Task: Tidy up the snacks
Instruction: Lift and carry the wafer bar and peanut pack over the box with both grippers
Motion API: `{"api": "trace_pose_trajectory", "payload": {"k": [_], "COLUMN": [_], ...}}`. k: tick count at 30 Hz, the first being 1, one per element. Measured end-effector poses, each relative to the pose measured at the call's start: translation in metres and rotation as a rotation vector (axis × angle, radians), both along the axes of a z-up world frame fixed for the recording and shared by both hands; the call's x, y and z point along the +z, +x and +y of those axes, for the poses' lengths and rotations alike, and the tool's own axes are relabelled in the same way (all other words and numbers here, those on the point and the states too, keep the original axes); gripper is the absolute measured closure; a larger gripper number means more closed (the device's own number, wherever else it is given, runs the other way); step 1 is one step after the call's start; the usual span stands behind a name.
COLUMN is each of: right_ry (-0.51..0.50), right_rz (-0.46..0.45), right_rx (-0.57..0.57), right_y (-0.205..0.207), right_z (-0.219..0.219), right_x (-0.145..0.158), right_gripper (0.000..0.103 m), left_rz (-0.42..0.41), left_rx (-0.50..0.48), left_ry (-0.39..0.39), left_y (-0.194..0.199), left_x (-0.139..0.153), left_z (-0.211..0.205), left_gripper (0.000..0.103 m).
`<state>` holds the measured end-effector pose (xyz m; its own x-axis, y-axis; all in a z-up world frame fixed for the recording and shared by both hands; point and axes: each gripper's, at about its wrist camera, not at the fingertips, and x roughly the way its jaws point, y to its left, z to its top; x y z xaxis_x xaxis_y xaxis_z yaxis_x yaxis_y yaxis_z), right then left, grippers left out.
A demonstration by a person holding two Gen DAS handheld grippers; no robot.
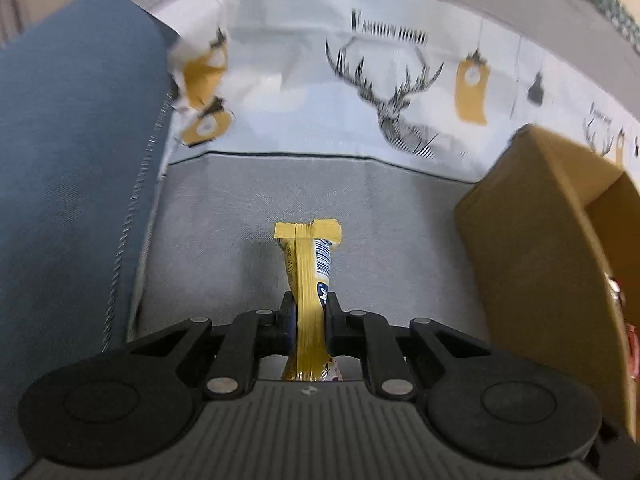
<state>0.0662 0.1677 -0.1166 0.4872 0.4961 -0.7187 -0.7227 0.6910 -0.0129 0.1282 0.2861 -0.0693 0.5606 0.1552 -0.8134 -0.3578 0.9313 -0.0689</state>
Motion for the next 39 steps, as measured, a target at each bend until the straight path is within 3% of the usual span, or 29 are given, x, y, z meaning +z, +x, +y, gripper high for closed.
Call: {"api": "trace_pose_trajectory", "payload": {"k": [5,11,14,20,24,29,39], "right_ry": [0.083,0.176,0.202,0.297,0.318,0.328,0.311], "right_rz": [-0.077,-0.276,-0.329,-0.424,-0.454,-0.372,-0.339], "right_rx": [-0.001,0.056,0.034,-0.045,-0.134,-0.311,-0.416], "right_y": [-0.013,-0.035,-0.031,-0.019,-0.002,0.024,0.047], "right_z": [-0.017,-0.049,-0.076,-0.159,-0.212,-0.256,-0.301], "right_x": [0.028,0.074,0.101,0.144,0.134,0.115,0.098], "right_gripper": [0.023,0.023,0.023,0.023,0.023,0.023,0.023], "left_rz": [-0.097,-0.255,-0.309,-0.330,-0.337,-0.354,-0.411], "left_rx": [0.105,0.174,0.179,0.122,0.074,0.008,-0.101], "left_ry": [0.042,0.056,0.049,0.028,0.009,-0.009,-0.037], "left_y": [-0.055,-0.096,-0.103,-0.099,-0.088,-0.068,-0.040], "left_x": [0.027,0.061,0.073,0.085,0.087,0.084,0.083], "left_z": [-0.020,-0.043,-0.054,-0.079,-0.099,-0.128,-0.172], "left_gripper": [0.089,0.089,0.089,0.089,0.089,0.089,0.088]}}
